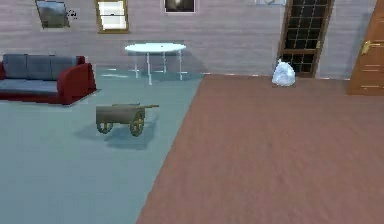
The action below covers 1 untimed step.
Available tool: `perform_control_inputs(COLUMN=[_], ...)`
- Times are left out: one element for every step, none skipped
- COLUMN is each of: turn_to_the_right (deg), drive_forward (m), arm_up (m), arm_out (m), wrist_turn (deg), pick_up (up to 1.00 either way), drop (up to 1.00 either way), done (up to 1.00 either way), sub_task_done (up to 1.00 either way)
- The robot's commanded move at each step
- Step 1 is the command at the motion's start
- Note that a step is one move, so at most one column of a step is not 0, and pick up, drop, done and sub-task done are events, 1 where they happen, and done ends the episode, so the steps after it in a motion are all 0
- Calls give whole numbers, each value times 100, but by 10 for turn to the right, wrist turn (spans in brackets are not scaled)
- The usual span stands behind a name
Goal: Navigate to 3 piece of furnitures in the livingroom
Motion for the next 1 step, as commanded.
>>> perform_control_inputs(turn_to_the_right=[-330], drive_forward=[0], arm_up=[0], arm_out=[0], wrist_turn=[0], pick_up=[0], drop=[0], done=[0], sub_task_done=[0])
